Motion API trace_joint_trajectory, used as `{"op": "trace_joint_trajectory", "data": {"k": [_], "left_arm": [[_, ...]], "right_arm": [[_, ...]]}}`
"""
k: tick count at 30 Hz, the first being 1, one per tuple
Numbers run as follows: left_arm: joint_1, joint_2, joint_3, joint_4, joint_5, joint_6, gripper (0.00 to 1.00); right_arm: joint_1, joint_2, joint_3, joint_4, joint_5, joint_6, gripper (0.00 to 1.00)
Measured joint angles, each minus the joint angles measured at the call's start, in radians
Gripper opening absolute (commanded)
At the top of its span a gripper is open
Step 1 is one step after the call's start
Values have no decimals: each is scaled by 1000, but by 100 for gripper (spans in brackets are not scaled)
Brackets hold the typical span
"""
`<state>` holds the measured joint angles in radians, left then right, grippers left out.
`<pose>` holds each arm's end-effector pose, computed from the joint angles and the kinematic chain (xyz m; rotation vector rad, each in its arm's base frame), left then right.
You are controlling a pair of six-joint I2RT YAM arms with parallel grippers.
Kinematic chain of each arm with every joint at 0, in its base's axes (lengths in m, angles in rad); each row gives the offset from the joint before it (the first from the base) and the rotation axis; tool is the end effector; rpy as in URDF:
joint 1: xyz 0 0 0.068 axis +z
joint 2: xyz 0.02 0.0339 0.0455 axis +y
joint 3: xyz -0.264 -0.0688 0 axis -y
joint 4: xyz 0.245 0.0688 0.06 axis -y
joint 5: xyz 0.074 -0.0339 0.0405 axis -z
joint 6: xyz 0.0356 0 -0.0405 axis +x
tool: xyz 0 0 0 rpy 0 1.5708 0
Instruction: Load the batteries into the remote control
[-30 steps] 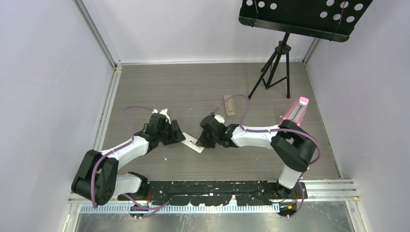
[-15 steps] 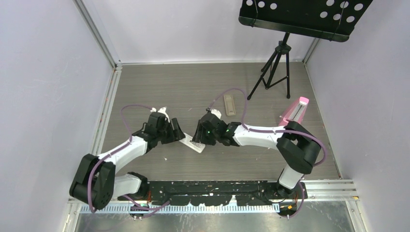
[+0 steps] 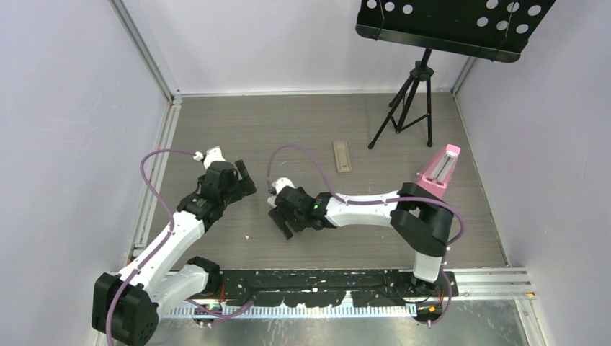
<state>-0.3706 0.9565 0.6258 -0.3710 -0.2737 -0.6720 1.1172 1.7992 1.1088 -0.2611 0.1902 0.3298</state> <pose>0.1915 -0.0641 0.2365 -0.4797 2.2018 -0.2513 0.1682 0.3297 0.1722 -0.9003 2.3688 0.3554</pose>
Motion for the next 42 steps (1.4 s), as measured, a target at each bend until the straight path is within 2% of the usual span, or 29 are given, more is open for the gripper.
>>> {"op": "trace_joint_trajectory", "data": {"k": [4,12,16,22,27,29,30,31,33,36,38,42], "left_arm": [[0,-9,0,-43,-20,-2,89],[0,-9,0,-68,-18,-5,89],[0,-11,0,-70,-12,-4,89],[0,-29,0,-71,21,-4,89],[0,-36,1,-74,66,-5,89],[0,-36,3,-85,85,-5,89],[0,-36,10,-98,97,-5,89],[0,-36,17,-107,107,-5,89],[0,-36,35,-124,121,-4,89],[0,-37,75,-153,140,1,89],[0,-43,99,-173,150,3,95],[0,-76,155,-233,179,24,100]], "right_arm": [[14,67,39,-11,47,-63,77],[-14,94,64,13,123,-25,39],[-58,97,58,24,192,62,36],[-166,107,52,20,329,207,36],[-240,141,69,78,359,222,39],[-257,165,97,90,363,214,51],[-265,179,114,93,362,208,62],[-270,187,126,97,361,201,69],[-275,191,131,99,355,193,76],[-280,172,122,90,337,177,78],[-282,129,98,61,325,172,78],[-282,-43,43,-20,316,172,78]]}}
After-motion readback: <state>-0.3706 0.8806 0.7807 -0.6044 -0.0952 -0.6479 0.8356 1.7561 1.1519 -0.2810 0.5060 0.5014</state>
